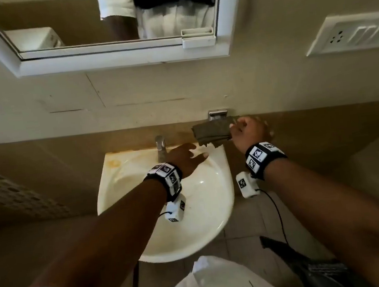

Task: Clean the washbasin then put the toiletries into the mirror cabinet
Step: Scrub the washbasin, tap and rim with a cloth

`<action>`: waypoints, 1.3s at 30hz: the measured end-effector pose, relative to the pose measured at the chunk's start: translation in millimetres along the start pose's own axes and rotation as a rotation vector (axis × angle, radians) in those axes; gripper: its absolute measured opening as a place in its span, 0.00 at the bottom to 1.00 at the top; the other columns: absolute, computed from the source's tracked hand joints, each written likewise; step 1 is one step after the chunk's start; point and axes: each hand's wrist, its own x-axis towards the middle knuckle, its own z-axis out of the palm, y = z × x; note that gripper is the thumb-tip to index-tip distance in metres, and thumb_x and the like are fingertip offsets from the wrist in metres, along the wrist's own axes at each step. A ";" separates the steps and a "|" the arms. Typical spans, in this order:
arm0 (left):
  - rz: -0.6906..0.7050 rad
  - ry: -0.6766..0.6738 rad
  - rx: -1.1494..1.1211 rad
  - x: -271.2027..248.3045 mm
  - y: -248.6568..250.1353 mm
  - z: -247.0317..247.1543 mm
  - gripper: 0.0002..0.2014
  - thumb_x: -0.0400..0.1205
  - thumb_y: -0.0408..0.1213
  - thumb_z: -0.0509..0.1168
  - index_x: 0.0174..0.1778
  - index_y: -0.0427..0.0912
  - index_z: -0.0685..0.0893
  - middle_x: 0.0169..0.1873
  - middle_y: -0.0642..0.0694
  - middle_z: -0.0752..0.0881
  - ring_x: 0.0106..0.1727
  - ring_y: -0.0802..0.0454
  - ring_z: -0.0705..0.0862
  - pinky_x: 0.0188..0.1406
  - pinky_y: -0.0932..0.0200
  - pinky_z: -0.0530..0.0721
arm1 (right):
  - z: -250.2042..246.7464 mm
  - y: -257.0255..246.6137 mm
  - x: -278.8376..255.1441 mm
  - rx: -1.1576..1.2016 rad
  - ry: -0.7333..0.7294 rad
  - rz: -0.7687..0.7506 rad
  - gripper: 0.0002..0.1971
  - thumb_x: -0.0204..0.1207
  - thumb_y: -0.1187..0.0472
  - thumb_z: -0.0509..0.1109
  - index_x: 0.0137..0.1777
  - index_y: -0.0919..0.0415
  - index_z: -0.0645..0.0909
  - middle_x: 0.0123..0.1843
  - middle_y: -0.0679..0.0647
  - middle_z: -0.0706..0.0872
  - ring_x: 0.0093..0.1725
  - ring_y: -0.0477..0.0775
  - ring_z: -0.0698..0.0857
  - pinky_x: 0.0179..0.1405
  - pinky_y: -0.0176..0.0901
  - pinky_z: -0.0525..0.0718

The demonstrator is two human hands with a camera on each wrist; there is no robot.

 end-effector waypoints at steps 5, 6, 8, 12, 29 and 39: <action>-0.172 -0.031 -0.500 33.8 39.6 8.0 0.36 0.82 0.67 0.64 0.78 0.43 0.75 0.73 0.40 0.82 0.69 0.37 0.83 0.72 0.48 0.79 | 29.5 10.5 45.0 -0.092 -0.215 0.049 0.34 0.59 0.24 0.58 0.58 0.43 0.82 0.63 0.51 0.86 0.67 0.65 0.80 0.68 0.59 0.77; -0.198 -0.018 -0.560 42.2 40.0 12.9 0.33 0.81 0.67 0.65 0.72 0.45 0.79 0.70 0.40 0.83 0.66 0.37 0.84 0.70 0.43 0.82 | 34.5 14.8 49.6 -0.114 -0.229 0.051 0.33 0.59 0.25 0.61 0.57 0.44 0.82 0.62 0.52 0.85 0.66 0.64 0.79 0.67 0.56 0.78; -0.178 0.007 -0.530 51.7 39.6 18.0 0.23 0.81 0.65 0.67 0.57 0.49 0.84 0.61 0.43 0.88 0.59 0.40 0.87 0.62 0.47 0.86 | 32.0 12.6 50.8 -0.106 -0.225 0.016 0.25 0.62 0.31 0.70 0.53 0.45 0.83 0.63 0.53 0.82 0.67 0.63 0.76 0.66 0.52 0.78; -0.110 0.163 -0.459 51.6 41.1 17.9 0.20 0.82 0.50 0.73 0.67 0.44 0.83 0.55 0.51 0.87 0.54 0.52 0.84 0.57 0.58 0.80 | 22.1 -2.5 39.5 -0.015 -0.219 0.005 0.11 0.67 0.47 0.78 0.36 0.49 0.80 0.69 0.50 0.70 0.72 0.61 0.68 0.72 0.56 0.73; -0.212 -0.004 -0.923 -64.2 -160.6 -3.7 0.17 0.80 0.30 0.76 0.57 0.50 0.79 0.54 0.38 0.87 0.54 0.37 0.88 0.47 0.35 0.92 | 123.4 -84.0 -167.4 1.184 -0.775 0.512 0.10 0.76 0.69 0.71 0.56 0.59 0.84 0.50 0.63 0.89 0.48 0.67 0.87 0.46 0.63 0.87; -0.019 -0.228 -0.529 -86.8 -300.9 -65.0 0.17 0.79 0.33 0.78 0.59 0.49 0.82 0.49 0.52 0.88 0.49 0.55 0.86 0.49 0.67 0.85 | 218.3 -155.2 -235.3 0.662 -1.108 0.371 0.10 0.70 0.71 0.76 0.49 0.59 0.88 0.46 0.60 0.91 0.50 0.63 0.89 0.51 0.53 0.86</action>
